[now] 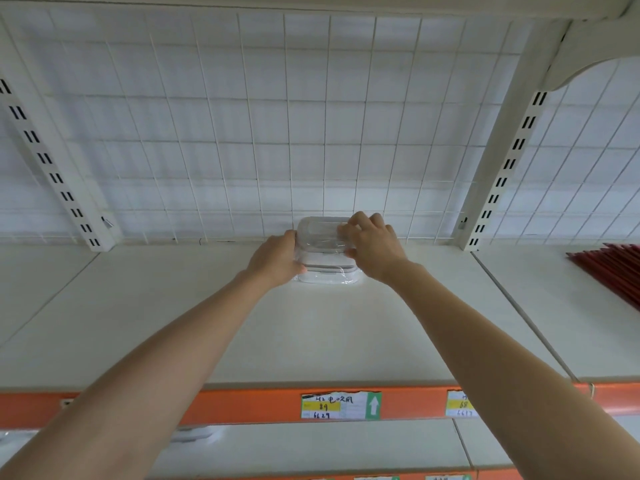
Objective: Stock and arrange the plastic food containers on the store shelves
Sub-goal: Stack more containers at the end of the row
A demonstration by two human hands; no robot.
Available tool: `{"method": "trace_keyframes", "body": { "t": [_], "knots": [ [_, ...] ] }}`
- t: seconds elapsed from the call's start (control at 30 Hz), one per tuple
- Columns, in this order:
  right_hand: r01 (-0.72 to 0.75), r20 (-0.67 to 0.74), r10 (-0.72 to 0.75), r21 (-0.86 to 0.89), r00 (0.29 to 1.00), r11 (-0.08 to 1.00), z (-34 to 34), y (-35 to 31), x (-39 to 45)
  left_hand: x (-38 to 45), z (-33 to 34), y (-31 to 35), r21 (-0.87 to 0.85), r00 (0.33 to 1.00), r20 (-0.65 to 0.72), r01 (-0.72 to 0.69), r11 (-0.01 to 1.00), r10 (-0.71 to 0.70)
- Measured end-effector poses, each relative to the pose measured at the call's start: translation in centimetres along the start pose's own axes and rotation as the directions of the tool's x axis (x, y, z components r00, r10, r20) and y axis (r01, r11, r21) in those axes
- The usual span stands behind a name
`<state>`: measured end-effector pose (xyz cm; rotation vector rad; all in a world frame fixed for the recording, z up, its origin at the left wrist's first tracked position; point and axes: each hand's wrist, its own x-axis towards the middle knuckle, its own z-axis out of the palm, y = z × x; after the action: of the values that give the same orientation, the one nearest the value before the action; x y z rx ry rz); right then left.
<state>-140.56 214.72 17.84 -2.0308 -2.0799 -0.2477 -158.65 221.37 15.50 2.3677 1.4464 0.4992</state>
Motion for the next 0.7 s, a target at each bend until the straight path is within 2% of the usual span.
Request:
{"method": "trace_keyframes", "body": {
  "t": [0.1,0.27,0.4,0.53,0.6,0.7],
  "knots": [
    [0.031,-0.061,-0.037,-0.089,0.997,0.996,0.6,-0.3,-0.3,-1.1,-0.1,0.0,0.117,1.0,-0.02,0.002,0.993,0.0],
    [0.022,-0.045,-0.024,-0.039,0.999,0.999,-0.3,-0.8,-0.2,-4.0,-1.1,-1.3,0.203,0.997,0.001,0.072,0.976,-0.074],
    [0.169,-0.066,-0.167,0.031,0.984,0.985,-1.5,-2.9,-1.9,-6.2,-2.7,-2.3,0.303,0.997,0.06,0.037,0.952,-0.058],
    [0.352,0.076,-0.363,0.125,0.929,0.927,-2.1,-6.2,-3.7,-8.7,-4.2,-2.7,0.415,0.984,0.175,-0.057,0.908,-0.018],
    [0.38,0.164,-0.392,0.099,0.905,0.92,-1.8,-8.4,-4.4,-10.5,-4.7,-3.1,0.479,0.978,0.207,-0.098,0.873,-0.004],
    [0.402,0.202,-0.409,0.077,0.89,0.912,-1.4,-12.5,-5.1,-14.1,-5.9,-5.0,0.513,0.984,0.179,-0.096,0.853,0.004]
  ]
}}
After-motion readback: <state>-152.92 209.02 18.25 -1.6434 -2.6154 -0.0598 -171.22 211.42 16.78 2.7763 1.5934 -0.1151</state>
